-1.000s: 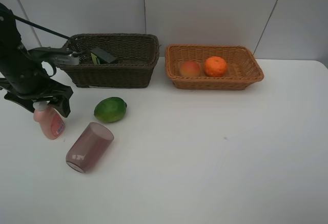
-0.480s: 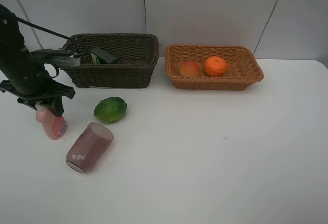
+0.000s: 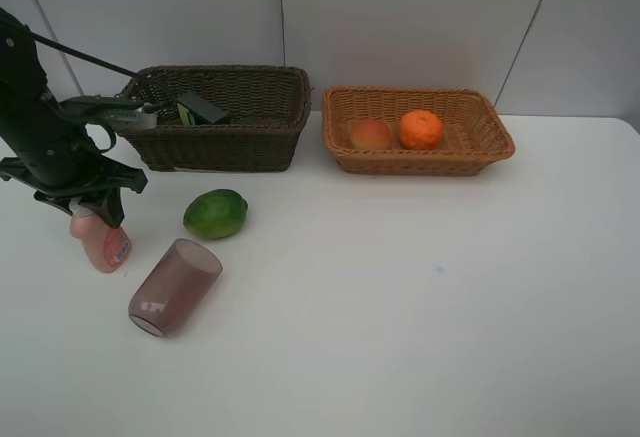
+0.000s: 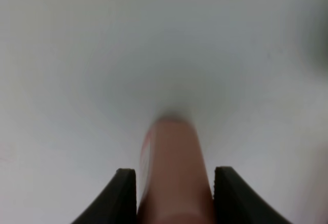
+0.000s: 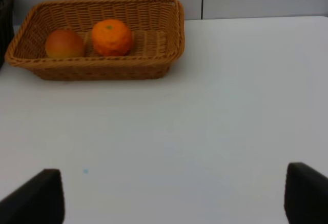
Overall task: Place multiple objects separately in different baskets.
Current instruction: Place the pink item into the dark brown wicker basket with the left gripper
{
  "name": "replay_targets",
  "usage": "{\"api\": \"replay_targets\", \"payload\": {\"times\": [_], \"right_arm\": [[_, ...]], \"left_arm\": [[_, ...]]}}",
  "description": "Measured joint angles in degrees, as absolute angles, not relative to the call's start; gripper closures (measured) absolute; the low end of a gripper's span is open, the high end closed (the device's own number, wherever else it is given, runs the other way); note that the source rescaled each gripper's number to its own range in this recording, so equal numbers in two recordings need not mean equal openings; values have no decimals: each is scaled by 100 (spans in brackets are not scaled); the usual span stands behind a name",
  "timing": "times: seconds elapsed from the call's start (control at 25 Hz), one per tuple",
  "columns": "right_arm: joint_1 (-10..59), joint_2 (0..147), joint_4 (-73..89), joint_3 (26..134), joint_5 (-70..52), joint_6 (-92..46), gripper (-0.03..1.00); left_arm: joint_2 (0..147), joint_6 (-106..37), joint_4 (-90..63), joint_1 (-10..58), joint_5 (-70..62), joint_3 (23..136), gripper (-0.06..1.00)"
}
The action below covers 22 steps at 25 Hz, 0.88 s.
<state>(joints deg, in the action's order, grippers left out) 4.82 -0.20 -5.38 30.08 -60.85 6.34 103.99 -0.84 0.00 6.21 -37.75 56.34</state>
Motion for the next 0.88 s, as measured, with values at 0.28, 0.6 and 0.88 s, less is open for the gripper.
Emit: {"api": "replay_targets", "payload": {"times": [0.28, 0.6, 0.88], "right_arm": [[482, -20, -538, 3008, -6085, 631, 18], [482, -20, -538, 3008, -6085, 627, 18], [482, -20, -538, 3008, -6085, 627, 18]], "left_arm": [[10095, 257, 0, 621, -4265, 5993, 93], [9541, 653, 0, 727, -4773, 7582, 93], [9545, 653, 32, 1342, -3305, 7858, 93]]}}
